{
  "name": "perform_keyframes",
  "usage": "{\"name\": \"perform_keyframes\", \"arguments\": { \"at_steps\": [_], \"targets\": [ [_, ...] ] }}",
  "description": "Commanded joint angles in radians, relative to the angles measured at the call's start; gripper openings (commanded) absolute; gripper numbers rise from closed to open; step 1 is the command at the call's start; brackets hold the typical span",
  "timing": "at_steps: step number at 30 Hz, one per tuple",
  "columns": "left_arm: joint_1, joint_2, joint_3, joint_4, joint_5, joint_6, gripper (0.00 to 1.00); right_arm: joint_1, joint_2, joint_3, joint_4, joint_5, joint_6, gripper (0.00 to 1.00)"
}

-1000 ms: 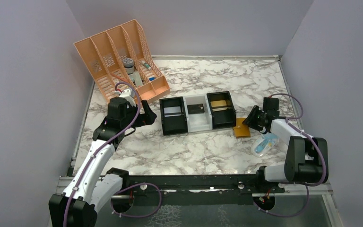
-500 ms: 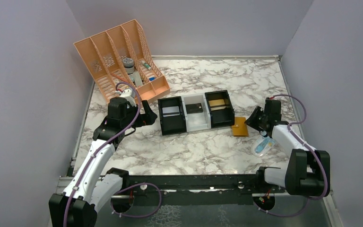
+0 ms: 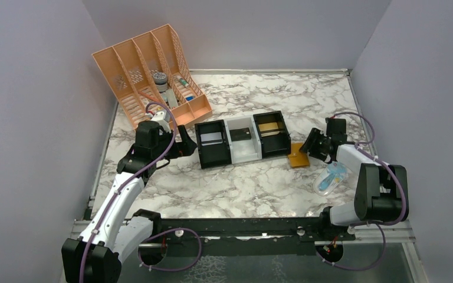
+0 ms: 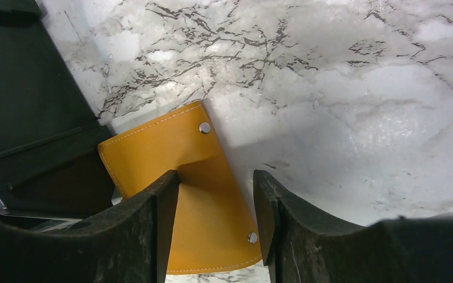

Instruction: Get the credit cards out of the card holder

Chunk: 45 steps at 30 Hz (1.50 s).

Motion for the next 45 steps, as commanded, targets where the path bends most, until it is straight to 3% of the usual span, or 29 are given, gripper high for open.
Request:
{"name": "perform_keyframes", "arguments": {
  "at_steps": [1, 6, 14, 15, 20, 23, 25, 27, 29, 33, 36, 40, 45],
  "targets": [
    [0.003, 0.0, 0.007, 0.025, 0.037, -0.001, 0.99, 0.04, 0.036, -0.005, -0.05, 0.036, -0.029, 0.5],
    [0.003, -0.006, 0.002, 0.033, 0.045, -0.007, 0.99, 0.089, 0.066, 0.011, -0.074, 0.088, -0.011, 0.41],
    [0.004, -0.015, -0.002, 0.036, 0.057, -0.005, 0.99, 0.091, -0.018, 0.004, -0.084, 0.155, 0.007, 0.02],
    [0.003, -0.017, -0.003, 0.035, 0.06, -0.004, 0.99, 0.091, -0.033, 0.0, -0.081, 0.157, 0.009, 0.01],
    [0.003, -0.024, -0.008, 0.034, 0.07, -0.002, 0.99, 0.091, -0.075, 0.003, -0.09, 0.127, 0.017, 0.03],
    [0.003, -0.025, -0.009, 0.036, 0.073, -0.004, 0.99, 0.091, -0.097, 0.021, -0.093, 0.046, -0.008, 0.15],
    [0.003, -0.024, -0.01, 0.037, 0.075, -0.005, 0.99, 0.091, -0.1, 0.033, -0.106, 0.005, -0.022, 0.28],
    [0.002, -0.022, -0.009, 0.046, 0.11, -0.005, 0.99, 0.091, -0.094, 0.036, -0.102, -0.014, -0.035, 0.48],
    [-0.001, -0.012, -0.008, 0.062, 0.184, 0.004, 0.99, 0.091, -0.066, 0.045, -0.1, -0.001, -0.034, 0.58],
    [-0.072, -0.011, 0.001, 0.092, 0.222, 0.004, 0.99, 0.093, 0.036, 0.079, -0.074, -0.035, -0.032, 0.59],
    [-0.178, 0.007, 0.005, 0.109, 0.183, -0.008, 0.99, 0.121, 0.079, 0.09, -0.106, 0.074, -0.01, 0.59],
    [-0.365, 0.082, 0.038, 0.126, 0.067, -0.024, 0.98, 0.13, 0.062, 0.042, -0.127, 0.157, 0.041, 0.45],
    [-0.526, 0.188, 0.089, 0.181, -0.038, -0.024, 0.97, 0.179, -0.007, 0.008, -0.189, 0.197, 0.105, 0.42]
  ]
}}
